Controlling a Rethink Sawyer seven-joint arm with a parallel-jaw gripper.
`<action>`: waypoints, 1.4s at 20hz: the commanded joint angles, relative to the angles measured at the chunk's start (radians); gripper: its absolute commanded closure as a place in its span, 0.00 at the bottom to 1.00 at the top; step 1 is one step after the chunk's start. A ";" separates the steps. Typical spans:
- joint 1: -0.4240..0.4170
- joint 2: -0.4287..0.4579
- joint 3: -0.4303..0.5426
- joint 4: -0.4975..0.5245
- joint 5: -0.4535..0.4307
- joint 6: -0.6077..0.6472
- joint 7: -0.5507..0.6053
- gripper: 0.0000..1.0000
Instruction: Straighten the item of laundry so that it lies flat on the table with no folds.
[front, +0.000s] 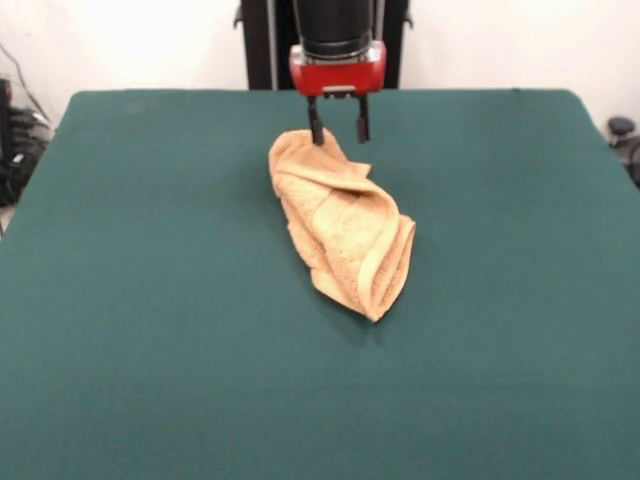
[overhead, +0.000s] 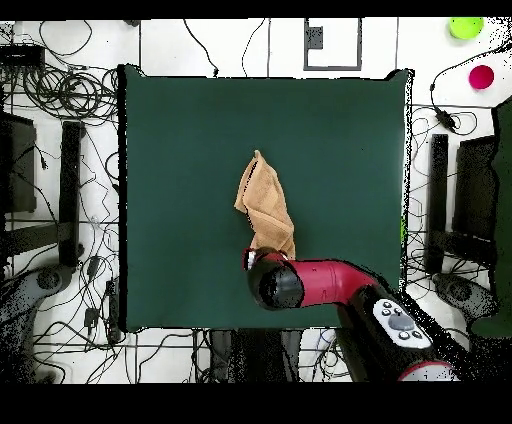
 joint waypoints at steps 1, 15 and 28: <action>0.049 0.107 -0.003 -0.061 -0.045 -0.068 0.075 0.00; -0.027 0.103 0.038 -0.055 -0.065 -0.032 0.012 0.00; -0.076 0.063 0.088 -0.030 -0.058 0.018 -0.019 0.00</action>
